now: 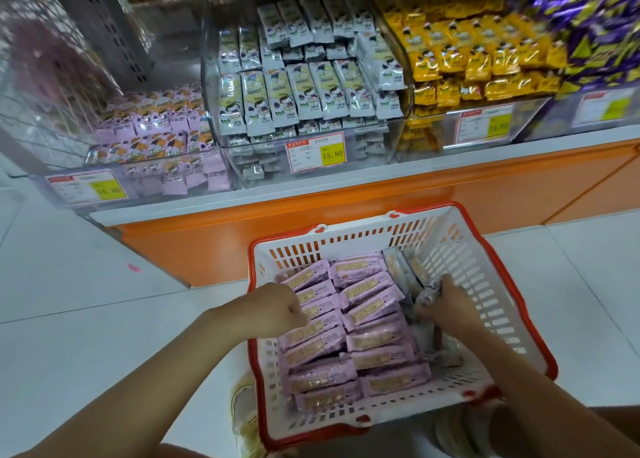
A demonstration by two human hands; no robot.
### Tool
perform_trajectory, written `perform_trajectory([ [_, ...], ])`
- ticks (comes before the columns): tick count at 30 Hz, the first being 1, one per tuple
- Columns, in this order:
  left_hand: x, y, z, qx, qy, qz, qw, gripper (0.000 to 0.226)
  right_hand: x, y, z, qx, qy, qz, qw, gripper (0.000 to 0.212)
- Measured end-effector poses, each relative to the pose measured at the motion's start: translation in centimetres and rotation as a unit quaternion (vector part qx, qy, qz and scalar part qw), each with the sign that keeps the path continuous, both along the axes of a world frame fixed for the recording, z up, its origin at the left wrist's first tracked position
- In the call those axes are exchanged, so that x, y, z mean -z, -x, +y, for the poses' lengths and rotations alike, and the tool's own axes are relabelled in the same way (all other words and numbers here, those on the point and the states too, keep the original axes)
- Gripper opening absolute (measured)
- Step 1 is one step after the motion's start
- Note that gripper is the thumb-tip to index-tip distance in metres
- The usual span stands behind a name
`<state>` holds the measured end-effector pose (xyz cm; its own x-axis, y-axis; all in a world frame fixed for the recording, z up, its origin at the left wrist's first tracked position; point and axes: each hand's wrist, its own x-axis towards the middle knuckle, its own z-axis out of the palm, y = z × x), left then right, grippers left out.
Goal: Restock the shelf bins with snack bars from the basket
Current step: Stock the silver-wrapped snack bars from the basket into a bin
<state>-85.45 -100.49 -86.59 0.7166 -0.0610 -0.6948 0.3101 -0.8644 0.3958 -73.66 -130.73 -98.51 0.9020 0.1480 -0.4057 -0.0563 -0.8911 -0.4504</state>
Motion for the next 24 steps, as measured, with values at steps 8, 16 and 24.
perform_trajectory([
  [8,-4.8,-0.4,-3.0,-0.103,0.230,-0.129,0.959,0.047,-17.8,2.5,6.0,-0.121,-0.338,0.198,0.912,0.040],
  [16,-7.5,0.4,-2.5,-0.148,0.274,-0.256,0.915,0.058,-20.0,4.0,9.8,-0.113,-0.504,0.189,0.835,0.062],
  [24,-8.4,0.3,-1.9,-0.253,0.255,-0.273,0.892,0.060,-19.7,5.9,12.3,0.059,-0.617,0.166,0.767,0.051],
])
